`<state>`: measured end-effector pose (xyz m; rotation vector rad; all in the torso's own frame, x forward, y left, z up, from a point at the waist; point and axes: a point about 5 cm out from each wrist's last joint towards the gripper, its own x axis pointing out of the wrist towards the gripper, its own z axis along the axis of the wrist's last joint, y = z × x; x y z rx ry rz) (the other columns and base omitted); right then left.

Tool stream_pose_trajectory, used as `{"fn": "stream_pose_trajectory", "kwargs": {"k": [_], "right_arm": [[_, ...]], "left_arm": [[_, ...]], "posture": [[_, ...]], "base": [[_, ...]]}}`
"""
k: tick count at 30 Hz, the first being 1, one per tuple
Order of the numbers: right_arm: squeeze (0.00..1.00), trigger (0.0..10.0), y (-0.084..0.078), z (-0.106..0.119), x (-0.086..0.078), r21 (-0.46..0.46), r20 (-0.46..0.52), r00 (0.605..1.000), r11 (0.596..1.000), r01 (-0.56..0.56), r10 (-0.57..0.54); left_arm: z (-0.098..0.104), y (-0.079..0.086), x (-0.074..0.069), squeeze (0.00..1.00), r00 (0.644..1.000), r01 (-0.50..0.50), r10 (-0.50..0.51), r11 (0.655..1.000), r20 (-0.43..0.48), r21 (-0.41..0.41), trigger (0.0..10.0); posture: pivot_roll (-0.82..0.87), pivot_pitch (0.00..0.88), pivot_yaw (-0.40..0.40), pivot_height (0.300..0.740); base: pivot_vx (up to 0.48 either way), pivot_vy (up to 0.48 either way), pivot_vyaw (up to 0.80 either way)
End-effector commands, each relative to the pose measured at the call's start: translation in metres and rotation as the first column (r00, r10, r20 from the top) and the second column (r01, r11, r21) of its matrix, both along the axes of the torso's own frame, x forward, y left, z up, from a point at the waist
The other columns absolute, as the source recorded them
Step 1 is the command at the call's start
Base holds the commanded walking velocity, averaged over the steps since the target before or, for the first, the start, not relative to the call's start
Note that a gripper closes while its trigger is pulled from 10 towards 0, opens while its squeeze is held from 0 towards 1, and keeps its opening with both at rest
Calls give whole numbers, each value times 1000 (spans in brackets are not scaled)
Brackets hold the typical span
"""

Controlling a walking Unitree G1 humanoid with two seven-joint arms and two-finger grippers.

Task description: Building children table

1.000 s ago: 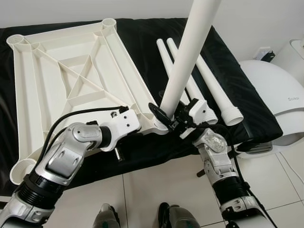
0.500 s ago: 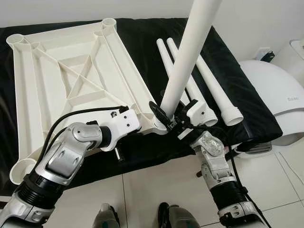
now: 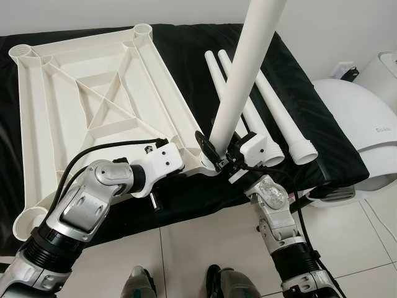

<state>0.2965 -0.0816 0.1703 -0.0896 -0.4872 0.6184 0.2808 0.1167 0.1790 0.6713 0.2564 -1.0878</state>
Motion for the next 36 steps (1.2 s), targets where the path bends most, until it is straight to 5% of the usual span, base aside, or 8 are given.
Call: {"fn": "stream_pose_trajectory", "kwargs": {"k": [1, 22, 36], "right_arm": [[0, 10000, -9, -33, 0, -48, -163, 984, 997, 60, -67], [0, 10000, -13, -27, 2, -30, -150, 951, 963, 269, -270], [0, 10000, -26, -20, -3, 15, -115, 872, 877, 481, -476]], "left_arm": [[1, 1, 2, 0, 1000, -21, 21, 1000, 21, 12, 10000], [3, 1, 4, 0, 1000, -16, 16, 1000, 25, 14, 10000], [4, 3, 5, 0, 999, -17, 17, 1000, 28, 17, 10000]], "posture": [[63, 200, -52, 740], [63, 199, -45, 740], [64, 204, -43, 740]], "base": [[0, 0, 0], [0, 0, 0], [0, 0, 0]]}}
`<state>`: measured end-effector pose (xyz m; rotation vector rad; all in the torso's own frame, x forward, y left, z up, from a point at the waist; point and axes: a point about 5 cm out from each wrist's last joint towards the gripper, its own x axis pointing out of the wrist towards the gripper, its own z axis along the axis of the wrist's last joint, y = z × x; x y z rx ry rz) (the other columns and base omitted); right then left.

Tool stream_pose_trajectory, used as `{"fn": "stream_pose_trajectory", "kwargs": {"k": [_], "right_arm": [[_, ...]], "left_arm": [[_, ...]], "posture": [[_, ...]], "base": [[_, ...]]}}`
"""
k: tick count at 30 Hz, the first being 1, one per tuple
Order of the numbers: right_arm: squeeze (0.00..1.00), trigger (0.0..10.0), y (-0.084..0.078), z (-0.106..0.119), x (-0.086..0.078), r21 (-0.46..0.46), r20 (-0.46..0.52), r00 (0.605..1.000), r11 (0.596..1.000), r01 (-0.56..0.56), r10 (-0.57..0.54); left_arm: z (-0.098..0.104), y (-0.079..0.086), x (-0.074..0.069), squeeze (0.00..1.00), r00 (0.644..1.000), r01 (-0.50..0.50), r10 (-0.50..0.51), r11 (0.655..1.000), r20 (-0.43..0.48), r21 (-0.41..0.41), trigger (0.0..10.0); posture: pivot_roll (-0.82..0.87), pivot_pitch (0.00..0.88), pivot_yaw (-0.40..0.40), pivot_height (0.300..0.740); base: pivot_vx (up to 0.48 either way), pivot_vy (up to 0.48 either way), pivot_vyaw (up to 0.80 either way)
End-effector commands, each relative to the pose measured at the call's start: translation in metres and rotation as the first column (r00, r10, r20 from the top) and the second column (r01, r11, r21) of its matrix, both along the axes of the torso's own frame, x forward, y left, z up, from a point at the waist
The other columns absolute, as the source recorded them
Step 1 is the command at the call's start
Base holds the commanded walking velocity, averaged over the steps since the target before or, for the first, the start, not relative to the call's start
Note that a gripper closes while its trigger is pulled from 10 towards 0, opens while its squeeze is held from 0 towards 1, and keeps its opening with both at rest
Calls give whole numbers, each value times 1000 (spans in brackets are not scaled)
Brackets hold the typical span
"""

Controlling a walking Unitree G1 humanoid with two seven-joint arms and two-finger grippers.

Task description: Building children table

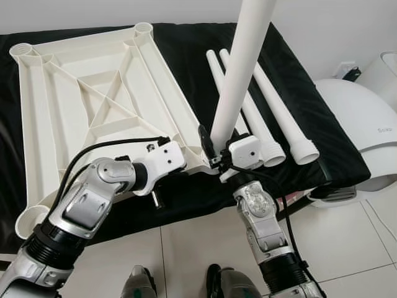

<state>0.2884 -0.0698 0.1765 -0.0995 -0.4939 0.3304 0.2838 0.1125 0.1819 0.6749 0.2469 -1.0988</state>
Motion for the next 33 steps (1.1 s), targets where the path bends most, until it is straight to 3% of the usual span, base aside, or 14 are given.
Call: {"fn": "stream_pose_trajectory", "kwargs": {"k": [1, 10, 19, 20, 33], "right_arm": [[0, 10000, -39, -25, 5, -9, -124, 966, 973, 229, -228], [0, 10000, -45, -20, 2, 15, -99, 947, 951, 310, -307], [0, 10000, -42, -18, 1, 25, -89, 952, 955, 295, -292], [984, 10000, -41, -18, 1, 27, -88, 955, 957, 287, -284], [1000, 10000, -33, -14, -2, 53, -66, 977, 977, 205, -202]], "left_arm": [[2, 7, 2, 0, 999, -31, 30, 999, 23, 19, 10000], [2, 7, 2, 0, 999, -31, 31, 999, 25, 19, 10000], [2, 7, 3, 0, 999, -31, 30, 999, 27, 18, 10000], [2, 7, 3, 0, 999, -31, 30, 999, 27, 17, 10000], [2, 5, 2, 0, 999, -30, 30, 999, 29, 14, 10000]], "posture": [[63, 204, -42, 740], [63, 203, -44, 740], [63, 198, -46, 740], [63, 198, -46, 740], [63, 186, -51, 740]], "base": [[0, 0, 0], [0, 0, 0], [0, 0, 0], [0, 0, 0], [0, 0, 0]]}}
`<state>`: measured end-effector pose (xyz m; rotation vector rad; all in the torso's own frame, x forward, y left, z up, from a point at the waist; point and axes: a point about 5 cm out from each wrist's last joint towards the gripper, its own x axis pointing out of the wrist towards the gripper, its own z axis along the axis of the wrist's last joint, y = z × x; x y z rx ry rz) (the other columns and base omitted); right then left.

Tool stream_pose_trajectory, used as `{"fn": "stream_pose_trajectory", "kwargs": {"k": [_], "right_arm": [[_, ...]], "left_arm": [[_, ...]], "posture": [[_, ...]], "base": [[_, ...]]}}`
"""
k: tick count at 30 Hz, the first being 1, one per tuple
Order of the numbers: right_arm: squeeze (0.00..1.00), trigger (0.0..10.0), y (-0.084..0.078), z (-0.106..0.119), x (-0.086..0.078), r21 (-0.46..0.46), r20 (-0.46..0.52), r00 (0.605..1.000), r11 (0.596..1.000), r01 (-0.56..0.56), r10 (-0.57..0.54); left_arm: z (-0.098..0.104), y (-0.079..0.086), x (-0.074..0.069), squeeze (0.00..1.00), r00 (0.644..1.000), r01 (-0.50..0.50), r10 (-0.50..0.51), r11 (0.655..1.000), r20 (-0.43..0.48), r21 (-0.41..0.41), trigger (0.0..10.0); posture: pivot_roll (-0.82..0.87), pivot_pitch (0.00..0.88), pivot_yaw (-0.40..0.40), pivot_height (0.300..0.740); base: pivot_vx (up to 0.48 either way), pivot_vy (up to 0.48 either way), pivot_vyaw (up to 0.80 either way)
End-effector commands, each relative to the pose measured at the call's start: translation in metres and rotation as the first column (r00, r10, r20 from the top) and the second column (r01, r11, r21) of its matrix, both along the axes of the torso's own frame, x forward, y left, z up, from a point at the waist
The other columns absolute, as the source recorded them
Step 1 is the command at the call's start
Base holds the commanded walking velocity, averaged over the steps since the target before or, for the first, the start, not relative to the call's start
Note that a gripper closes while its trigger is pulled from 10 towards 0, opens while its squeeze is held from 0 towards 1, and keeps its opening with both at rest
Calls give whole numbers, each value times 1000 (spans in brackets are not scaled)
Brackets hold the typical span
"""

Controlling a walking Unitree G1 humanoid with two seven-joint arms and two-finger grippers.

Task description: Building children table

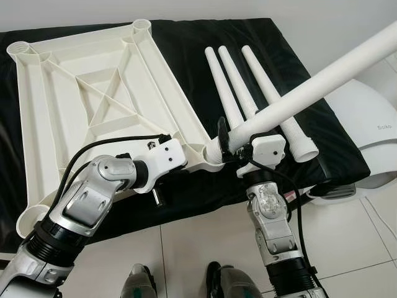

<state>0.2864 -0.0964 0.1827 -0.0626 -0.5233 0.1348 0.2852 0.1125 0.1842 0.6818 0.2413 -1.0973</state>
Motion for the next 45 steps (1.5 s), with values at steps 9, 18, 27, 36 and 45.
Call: {"fn": "stream_pose_trajectory", "kwargs": {"k": [9, 18, 27, 36, 45], "right_arm": [[0, 10000, -6, -18, 0, -17, -90, 996, 1000, 10, -11], [0, 0, -7, -9, 3, -4, -53, 998, 1000, -15, 15], [0, 0, -5, -1, 4, 18, -27, 998, 998, -61, 62], [0, 0, -7, 8, 9, 29, -10, 996, 996, -88, 88], [0, 6078, -8, 27, 16, 71, 30, 992, 989, -127, 125]], "left_arm": [[-1, 5, 1, 0, 999, -31, 31, 999, 22, 10, 10000], [-1, 4, 1, 0, 999, -32, 32, 999, 22, 7, 10000], [-1, 5, 1, 0, 999, -36, 36, 999, 22, 8, 10000], [-1, 7, 2, 0, 999, -44, 44, 999, 22, 10, 10000], [-1, 8, 3, 0, 998, -52, 51, 999, 27, 17, 10000]], "posture": [[61, 183, -55, 740], [59, 182, -56, 740], [61, 189, -59, 740], [61, 191, -60, 740], [60, 191, -59, 740]], "base": [[0, 0, 0], [0, 0, 0], [0, 0, 0], [0, 0, 0], [0, 0, 0]]}}
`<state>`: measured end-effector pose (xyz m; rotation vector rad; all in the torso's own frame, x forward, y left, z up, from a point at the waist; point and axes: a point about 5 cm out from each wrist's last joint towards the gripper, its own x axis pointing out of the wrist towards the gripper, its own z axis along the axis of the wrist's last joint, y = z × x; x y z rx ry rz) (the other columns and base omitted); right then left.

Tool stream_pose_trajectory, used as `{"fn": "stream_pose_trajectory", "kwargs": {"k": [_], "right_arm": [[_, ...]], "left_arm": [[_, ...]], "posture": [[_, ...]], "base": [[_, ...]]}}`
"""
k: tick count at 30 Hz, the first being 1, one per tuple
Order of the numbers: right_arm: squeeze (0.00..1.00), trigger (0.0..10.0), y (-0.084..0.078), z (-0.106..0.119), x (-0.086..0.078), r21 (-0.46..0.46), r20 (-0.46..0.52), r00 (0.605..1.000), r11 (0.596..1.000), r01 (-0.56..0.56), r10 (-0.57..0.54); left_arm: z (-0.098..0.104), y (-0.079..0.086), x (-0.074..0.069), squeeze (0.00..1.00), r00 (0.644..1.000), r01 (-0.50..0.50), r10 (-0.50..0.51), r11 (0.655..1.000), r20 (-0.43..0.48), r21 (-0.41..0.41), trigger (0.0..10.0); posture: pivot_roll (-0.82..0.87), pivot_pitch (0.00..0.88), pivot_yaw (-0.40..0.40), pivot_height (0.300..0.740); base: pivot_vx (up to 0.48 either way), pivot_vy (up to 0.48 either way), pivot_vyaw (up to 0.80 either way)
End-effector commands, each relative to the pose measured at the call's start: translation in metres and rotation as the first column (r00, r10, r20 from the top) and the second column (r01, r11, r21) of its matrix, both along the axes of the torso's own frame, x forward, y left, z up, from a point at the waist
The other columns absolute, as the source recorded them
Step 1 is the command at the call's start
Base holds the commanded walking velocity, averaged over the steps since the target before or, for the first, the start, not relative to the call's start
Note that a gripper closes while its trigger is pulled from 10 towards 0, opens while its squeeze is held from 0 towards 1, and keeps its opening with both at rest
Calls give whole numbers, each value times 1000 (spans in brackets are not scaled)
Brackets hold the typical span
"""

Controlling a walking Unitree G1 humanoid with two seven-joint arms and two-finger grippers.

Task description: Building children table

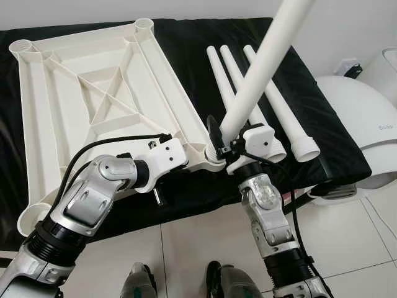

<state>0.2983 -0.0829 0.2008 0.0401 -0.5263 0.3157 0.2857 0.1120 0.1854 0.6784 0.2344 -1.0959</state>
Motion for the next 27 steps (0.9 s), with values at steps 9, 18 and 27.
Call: {"fn": "stream_pose_trajectory", "kwargs": {"k": [9, 18, 27], "right_arm": [[0, 10000, -23, 27, 11, 62, 58, 998, 998, 13, -17], [0, 10000, -22, 32, 15, 67, 38, 989, 988, -143, 140], [0, 10000, -37, 21, 24, -66, -49, 949, 947, -314, 311]], "left_arm": [[-2, 11, 3, 0, 998, -59, 58, 998, 29, 32, 10000], [-1, 12, 4, 0, 997, -65, 64, 997, 33, 33, 10000], [0, 20, 9, 0, 995, -93, 92, 995, 42, 42, 10000]], "posture": [[62, 192, -61, 740], [62, 188, -62, 740], [56, 180, -59, 740]], "base": [[0, 0, 0], [0, 0, 0], [0, 0, 0]]}}
